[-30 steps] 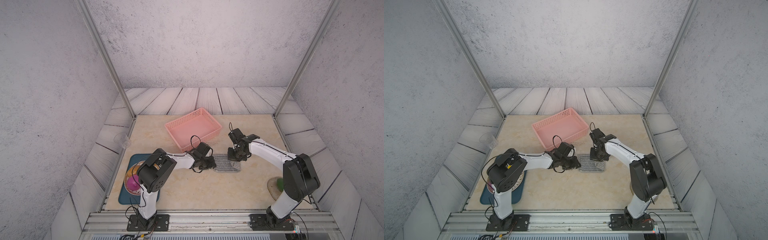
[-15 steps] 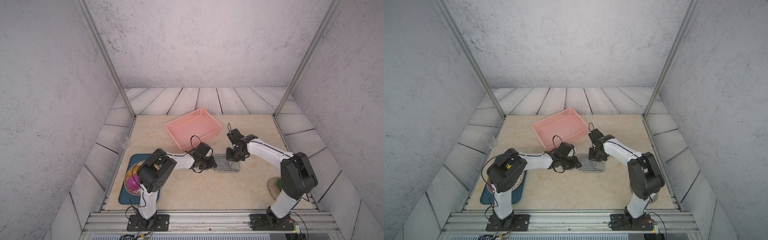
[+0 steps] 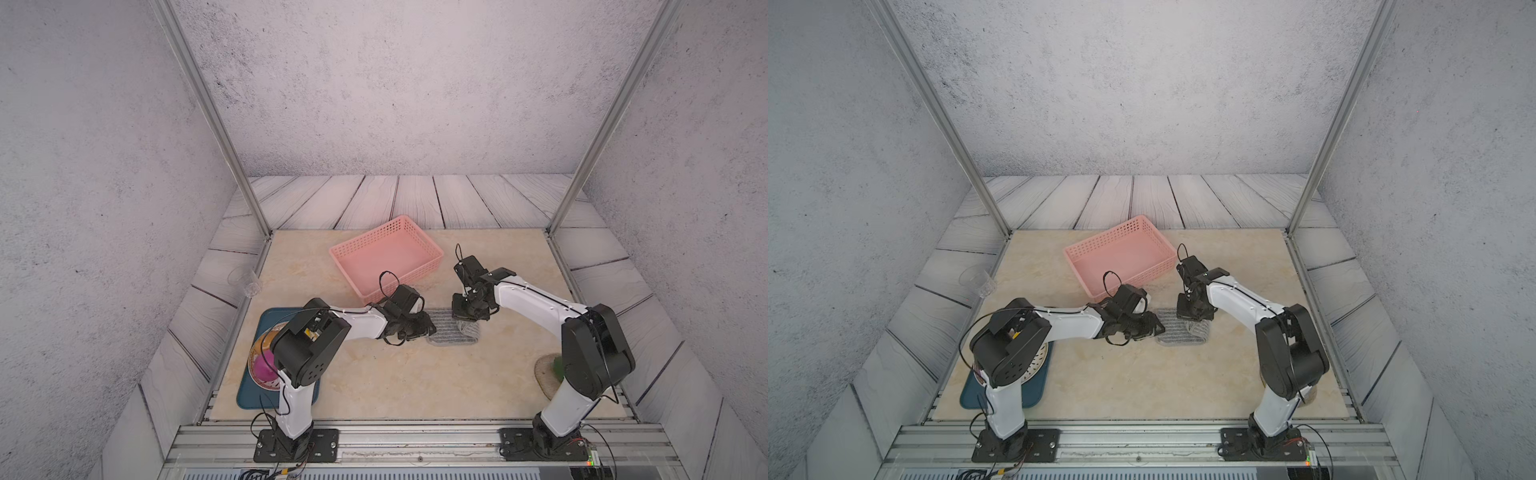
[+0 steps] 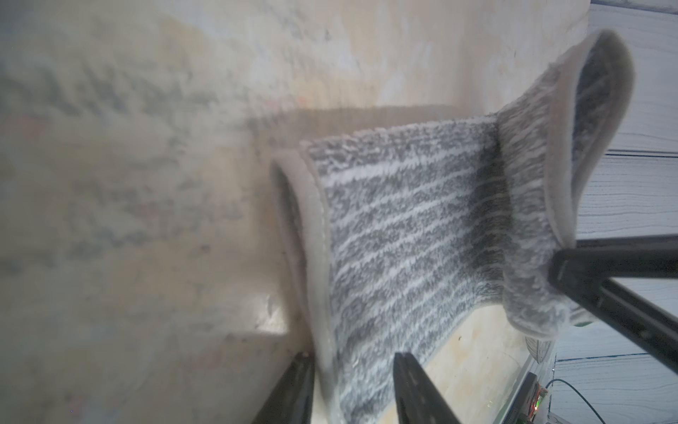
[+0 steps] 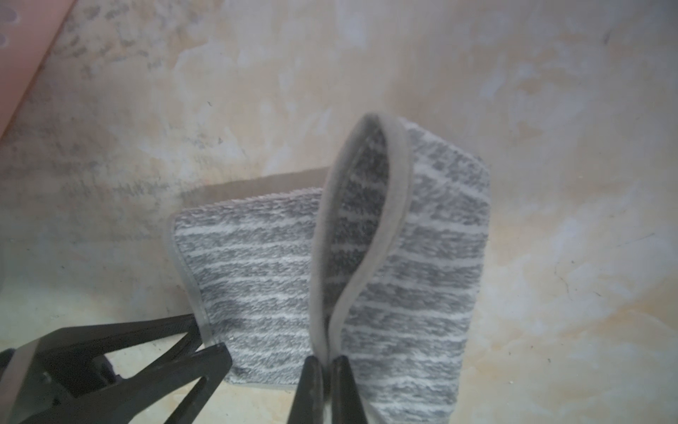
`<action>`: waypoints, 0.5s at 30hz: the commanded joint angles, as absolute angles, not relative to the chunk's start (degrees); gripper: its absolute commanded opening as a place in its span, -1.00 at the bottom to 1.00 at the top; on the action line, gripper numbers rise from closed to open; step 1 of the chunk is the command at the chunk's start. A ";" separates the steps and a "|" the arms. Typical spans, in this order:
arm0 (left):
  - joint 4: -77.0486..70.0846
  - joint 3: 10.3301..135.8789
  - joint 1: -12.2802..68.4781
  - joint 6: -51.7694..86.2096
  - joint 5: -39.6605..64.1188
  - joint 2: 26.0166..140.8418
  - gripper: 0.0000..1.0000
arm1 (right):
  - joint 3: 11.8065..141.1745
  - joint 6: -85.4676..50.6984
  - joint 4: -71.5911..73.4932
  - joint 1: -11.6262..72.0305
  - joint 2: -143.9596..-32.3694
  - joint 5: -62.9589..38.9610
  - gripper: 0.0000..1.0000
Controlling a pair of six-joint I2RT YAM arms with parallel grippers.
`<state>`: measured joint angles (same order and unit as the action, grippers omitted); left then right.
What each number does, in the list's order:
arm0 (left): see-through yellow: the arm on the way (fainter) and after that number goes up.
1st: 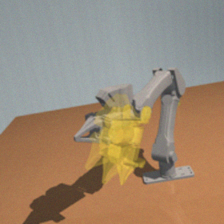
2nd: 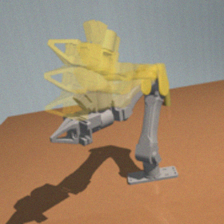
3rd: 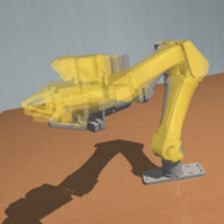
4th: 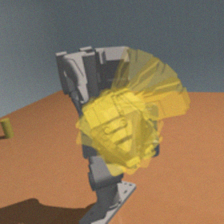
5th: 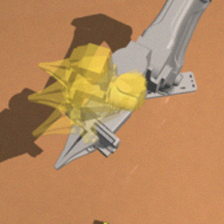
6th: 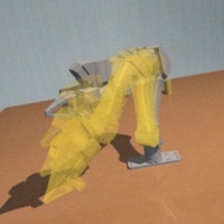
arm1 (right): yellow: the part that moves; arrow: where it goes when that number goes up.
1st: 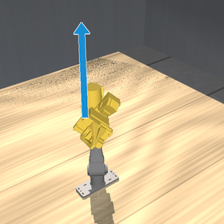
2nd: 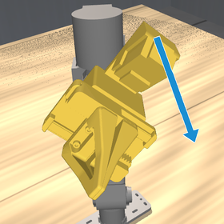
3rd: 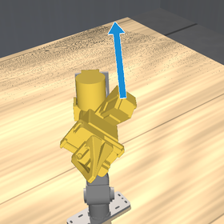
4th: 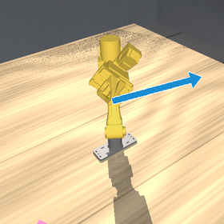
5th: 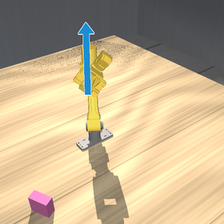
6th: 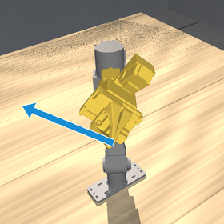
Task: Fold the square dishcloth
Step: Fold the cleaning item at the center of the board.
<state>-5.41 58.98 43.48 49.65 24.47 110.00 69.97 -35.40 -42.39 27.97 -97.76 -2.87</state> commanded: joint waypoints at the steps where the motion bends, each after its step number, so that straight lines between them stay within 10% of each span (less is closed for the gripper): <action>1: -2.34 57.39 42.98 50.02 24.36 110.10 -0.26 | 71.27 -35.82 -43.17 28.33 -97.82 -2.82 -1.00; 15: -3.20 58.07 42.99 50.33 26.13 111.49 -0.65 | 71.81 -37.47 -41.61 29.99 -98.17 -6.71 -1.00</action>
